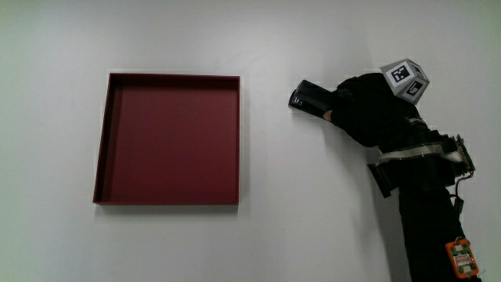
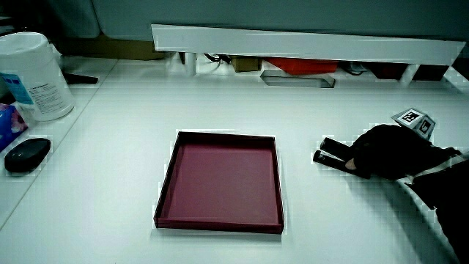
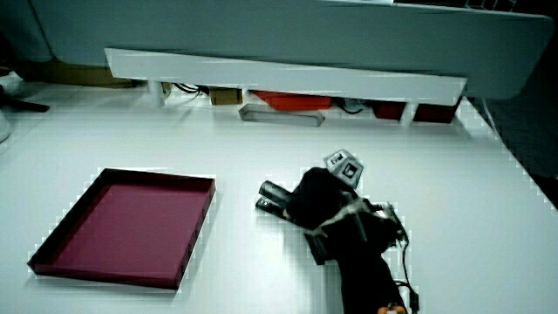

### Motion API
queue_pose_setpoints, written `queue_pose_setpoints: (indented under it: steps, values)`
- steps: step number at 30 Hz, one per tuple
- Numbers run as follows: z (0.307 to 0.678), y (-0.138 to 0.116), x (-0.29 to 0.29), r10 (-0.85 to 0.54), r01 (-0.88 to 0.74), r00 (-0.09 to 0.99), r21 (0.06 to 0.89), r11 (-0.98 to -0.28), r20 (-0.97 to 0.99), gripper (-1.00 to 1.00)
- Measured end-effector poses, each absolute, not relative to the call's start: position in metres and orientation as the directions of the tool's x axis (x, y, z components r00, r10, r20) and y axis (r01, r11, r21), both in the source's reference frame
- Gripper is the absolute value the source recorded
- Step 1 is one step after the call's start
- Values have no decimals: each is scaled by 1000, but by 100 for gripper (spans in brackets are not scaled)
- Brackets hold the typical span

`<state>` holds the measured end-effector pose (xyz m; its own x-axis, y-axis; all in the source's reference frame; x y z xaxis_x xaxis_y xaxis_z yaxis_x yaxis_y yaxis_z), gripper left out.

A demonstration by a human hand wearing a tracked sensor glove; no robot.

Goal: Place stapper on desk

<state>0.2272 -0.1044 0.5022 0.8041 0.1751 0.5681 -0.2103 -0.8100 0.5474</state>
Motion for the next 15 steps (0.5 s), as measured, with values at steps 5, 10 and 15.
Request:
queue_pose_setpoints:
  steps: [5, 10, 15]
  values:
    - [502, -101, 227, 171, -215, 791, 530, -820, 587, 0]
    - [508, -101, 229, 181, -206, 794, 537, -818, 581, 0]
    - [508, -99, 229, 175, -214, 794, 537, -816, 582, -24]
